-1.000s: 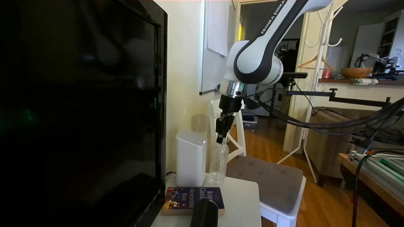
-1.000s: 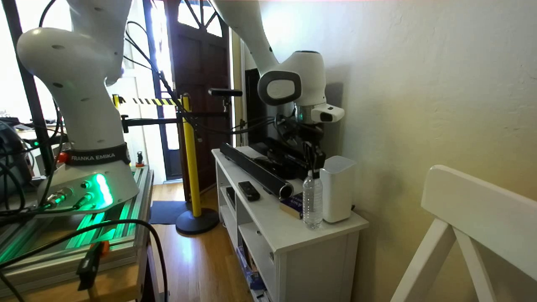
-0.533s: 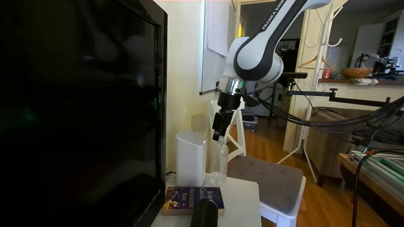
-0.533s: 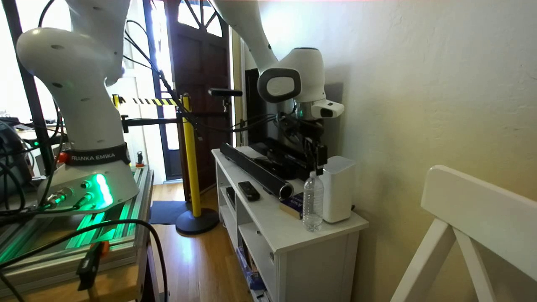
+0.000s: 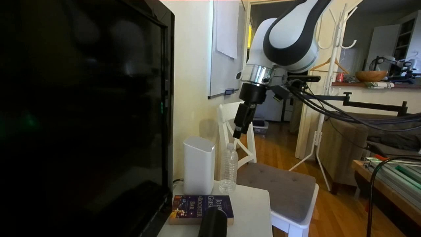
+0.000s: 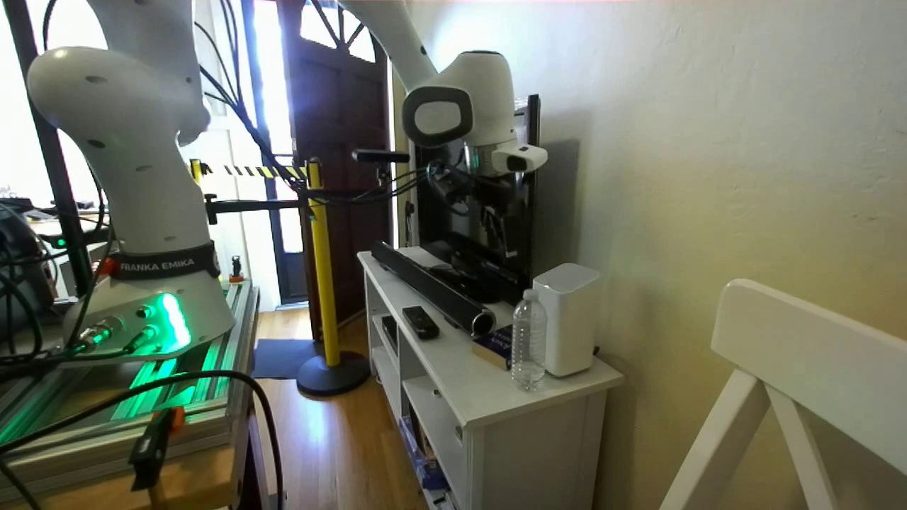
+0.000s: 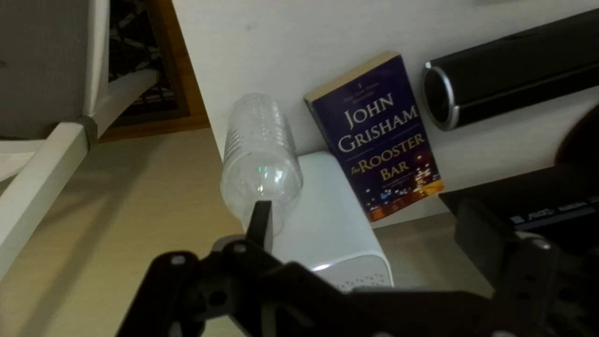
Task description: Put the empty clear bottle on the TV cabinet.
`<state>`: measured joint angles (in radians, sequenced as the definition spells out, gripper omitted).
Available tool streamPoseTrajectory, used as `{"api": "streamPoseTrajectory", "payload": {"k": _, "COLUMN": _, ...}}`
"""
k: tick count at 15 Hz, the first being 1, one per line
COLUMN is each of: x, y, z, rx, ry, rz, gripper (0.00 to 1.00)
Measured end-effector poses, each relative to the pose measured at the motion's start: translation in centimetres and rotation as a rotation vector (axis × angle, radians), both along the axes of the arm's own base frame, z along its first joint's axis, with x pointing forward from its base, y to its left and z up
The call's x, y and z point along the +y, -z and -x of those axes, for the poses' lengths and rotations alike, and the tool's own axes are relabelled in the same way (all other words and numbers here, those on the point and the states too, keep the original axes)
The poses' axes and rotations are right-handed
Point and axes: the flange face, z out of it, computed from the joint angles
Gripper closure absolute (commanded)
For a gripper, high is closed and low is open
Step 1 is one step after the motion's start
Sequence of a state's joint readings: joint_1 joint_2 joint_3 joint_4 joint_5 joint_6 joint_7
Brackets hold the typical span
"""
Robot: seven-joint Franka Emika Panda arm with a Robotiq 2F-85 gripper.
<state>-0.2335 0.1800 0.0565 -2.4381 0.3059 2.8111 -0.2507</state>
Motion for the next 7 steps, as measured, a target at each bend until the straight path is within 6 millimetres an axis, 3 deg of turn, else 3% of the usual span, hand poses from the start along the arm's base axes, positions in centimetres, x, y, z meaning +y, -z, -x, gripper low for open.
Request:
{"api": "streamPoseTrajectory", "payload": {"k": 5, "x": 2.3, "y": 0.8, "z": 6.1, "rx": 0.038, "ry": 0.15, "rz": -0.116, "gripper": 0.0}}
{"api": "streamPoseTrajectory", "payload": {"k": 7, "x": 2.6, "y": 0.8, "z": 7.5, "rx": 0.042, "ry": 0.171, "rz": -0.131, "gripper": 0.0}}
